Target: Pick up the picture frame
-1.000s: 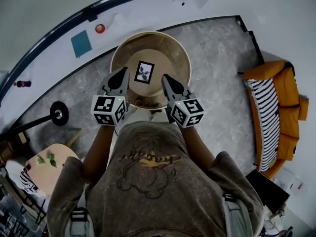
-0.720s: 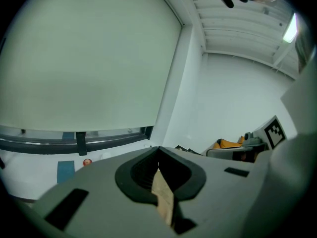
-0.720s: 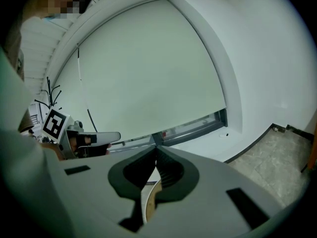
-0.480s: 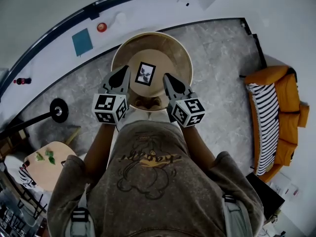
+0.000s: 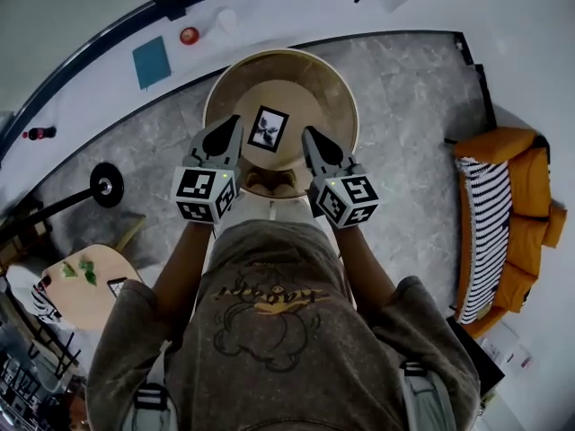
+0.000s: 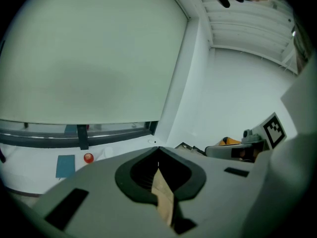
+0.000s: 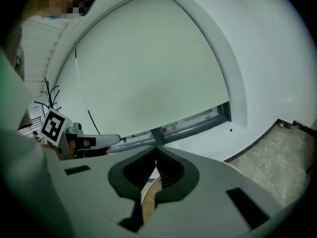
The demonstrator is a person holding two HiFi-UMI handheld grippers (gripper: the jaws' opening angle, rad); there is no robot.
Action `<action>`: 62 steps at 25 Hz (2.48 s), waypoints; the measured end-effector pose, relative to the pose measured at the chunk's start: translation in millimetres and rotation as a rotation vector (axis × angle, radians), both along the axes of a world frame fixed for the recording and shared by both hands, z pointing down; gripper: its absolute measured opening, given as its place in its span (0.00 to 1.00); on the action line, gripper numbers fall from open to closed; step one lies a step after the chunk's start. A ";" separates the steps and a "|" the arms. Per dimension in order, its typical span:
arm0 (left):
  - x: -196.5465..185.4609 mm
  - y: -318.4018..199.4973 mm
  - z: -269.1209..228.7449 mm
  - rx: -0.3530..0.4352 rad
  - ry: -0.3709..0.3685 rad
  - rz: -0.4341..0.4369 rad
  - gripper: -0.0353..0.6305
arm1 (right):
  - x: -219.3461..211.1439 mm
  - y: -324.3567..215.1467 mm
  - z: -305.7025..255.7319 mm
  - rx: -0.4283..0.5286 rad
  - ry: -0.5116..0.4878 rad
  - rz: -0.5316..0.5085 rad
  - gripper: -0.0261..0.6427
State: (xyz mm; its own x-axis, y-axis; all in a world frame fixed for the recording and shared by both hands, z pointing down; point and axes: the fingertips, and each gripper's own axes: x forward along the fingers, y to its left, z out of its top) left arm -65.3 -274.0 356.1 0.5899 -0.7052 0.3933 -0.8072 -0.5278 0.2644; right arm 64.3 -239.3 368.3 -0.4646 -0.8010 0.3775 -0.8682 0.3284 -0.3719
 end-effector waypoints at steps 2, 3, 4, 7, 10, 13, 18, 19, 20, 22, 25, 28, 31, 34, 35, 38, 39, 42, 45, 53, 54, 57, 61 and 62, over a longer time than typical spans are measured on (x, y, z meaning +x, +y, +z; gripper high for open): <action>1.5 -1.6 10.9 -0.010 -0.009 0.001 0.08 | 1.1 -4.6 10.6 -0.010 0.003 -0.004 0.07; 2.1 -1.9 16.9 -0.017 -0.012 0.001 0.08 | 1.6 -6.6 16.2 -0.016 0.005 -0.005 0.07; 2.5 -2.1 23.2 -0.024 -0.016 0.001 0.08 | 2.1 -8.2 22.2 -0.022 0.008 -0.006 0.07; 2.1 -2.8 45.5 -0.047 -0.025 -0.001 0.08 | 2.9 -11.6 43.7 -0.044 0.013 -0.004 0.07; 2.5 -4.3 70.6 -0.071 -0.018 -0.003 0.08 | 3.7 -14.4 68.7 -0.065 0.016 -0.002 0.07; 2.0 -7.6 95.6 -0.085 -0.013 -0.007 0.08 | 3.1 -18.3 93.4 -0.076 0.016 -0.003 0.07; 5.2 -11.6 139.0 -0.099 -0.015 -0.017 0.08 | 5.7 -22.5 138.2 -0.091 0.016 -0.008 0.07; 5.3 -11.6 148.3 -0.103 -0.015 -0.020 0.08 | 5.6 -23.3 147.7 -0.094 0.015 -0.010 0.07; 5.4 -11.7 157.8 -0.107 -0.016 -0.022 0.08 | 5.1 -24.4 157.1 -0.097 0.014 -0.011 0.07; 5.1 -11.5 176.8 -0.121 -0.012 -0.025 0.08 | 3.0 -27.0 175.3 -0.102 0.008 -0.010 0.07; 3.7 -10.3 204.3 -0.147 0.004 -0.029 0.08 | -1.6 -28.5 200.9 -0.111 -0.006 -0.005 0.07; 4.9 -7.6 228.9 -0.160 0.002 -0.018 0.08 | -4.8 -24.7 222.7 -0.117 -0.003 -0.008 0.07; 6.8 -7.0 246.7 -0.149 -0.017 -0.007 0.08 | -9.8 -20.0 240.4 -0.108 0.044 -0.045 0.07; 8.8 -7.2 259.4 -0.140 -0.039 -0.002 0.08 | -9.9 -16.3 253.6 -0.128 0.031 -0.037 0.07; 9.3 -6.7 261.8 -0.140 -0.044 -0.001 0.08 | -9.4 -15.4 255.5 -0.133 0.027 -0.030 0.07; 11.2 -4.6 264.3 -0.141 -0.054 0.008 0.08 | -8.5 -14.2 256.3 -0.130 0.035 -0.022 0.07; 12.0 -3.9 264.9 -0.141 -0.055 0.013 0.08 | -7.8 -14.4 256.8 -0.129 0.035 -0.018 0.07; 11.9 -3.5 268.3 -0.143 -0.065 0.019 0.08 | -6.6 -16.0 260.7 -0.134 0.029 -0.008 0.08; 9.8 -4.1 272.9 -0.154 -0.063 0.010 0.12 | -7.8 -16.7 264.2 -0.148 0.016 -0.005 0.27; 14.3 -4.1 280.8 -0.176 -0.062 0.020 0.34 | -7.1 -14.5 273.2 -0.177 0.011 -0.005 0.31; 14.8 -4.2 282.6 -0.180 -0.063 0.022 0.34 | -6.6 -15.0 274.6 -0.181 0.009 -0.003 0.31; 15.8 -4.9 291.1 -0.193 -0.075 0.026 0.34 | -4.9 -16.3 281.8 -0.197 0.005 0.002 0.31; 18.7 -5.5 306.8 -0.221 -0.094 0.029 0.34 | -0.5 -15.3 298.1 -0.232 0.012 0.007 0.31; 19.4 -5.5 310.8 -0.229 -0.096 0.031 0.34 | 0.2 -14.8 302.4 -0.241 0.012 0.009 0.31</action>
